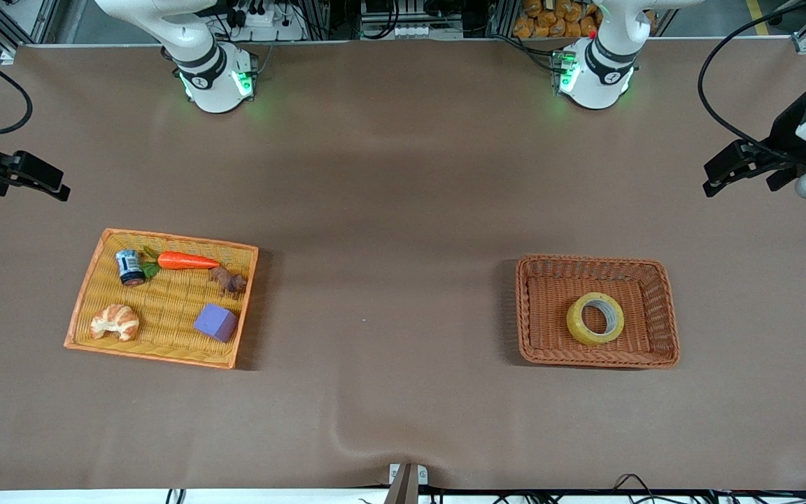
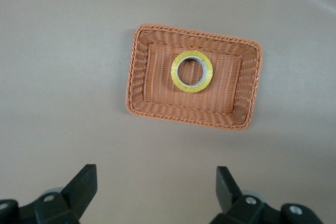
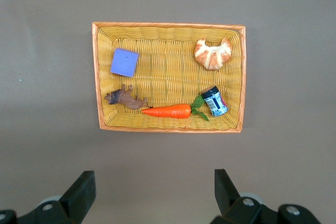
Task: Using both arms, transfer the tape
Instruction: 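Open the left gripper and raise it away from the basket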
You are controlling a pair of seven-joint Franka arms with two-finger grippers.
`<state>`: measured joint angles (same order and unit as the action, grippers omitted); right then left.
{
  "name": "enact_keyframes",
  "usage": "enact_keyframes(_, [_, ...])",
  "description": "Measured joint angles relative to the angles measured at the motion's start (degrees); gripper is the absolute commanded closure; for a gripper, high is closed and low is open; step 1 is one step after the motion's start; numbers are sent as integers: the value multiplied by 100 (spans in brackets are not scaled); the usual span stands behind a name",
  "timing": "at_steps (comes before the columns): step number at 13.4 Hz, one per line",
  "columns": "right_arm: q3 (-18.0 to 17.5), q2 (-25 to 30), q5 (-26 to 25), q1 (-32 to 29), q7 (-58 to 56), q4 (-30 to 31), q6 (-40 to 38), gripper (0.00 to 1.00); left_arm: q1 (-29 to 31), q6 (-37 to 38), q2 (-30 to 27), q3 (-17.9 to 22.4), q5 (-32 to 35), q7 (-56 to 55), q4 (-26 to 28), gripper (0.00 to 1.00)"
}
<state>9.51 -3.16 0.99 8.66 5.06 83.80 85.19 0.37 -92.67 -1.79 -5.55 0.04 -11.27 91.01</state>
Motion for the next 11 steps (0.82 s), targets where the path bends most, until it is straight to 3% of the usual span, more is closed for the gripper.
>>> enact_keyframes(11, [-6, 0, 0, 6, -2, 0, 4, 0, 13, 585, -21, -35, -5, 3, -130, 0])
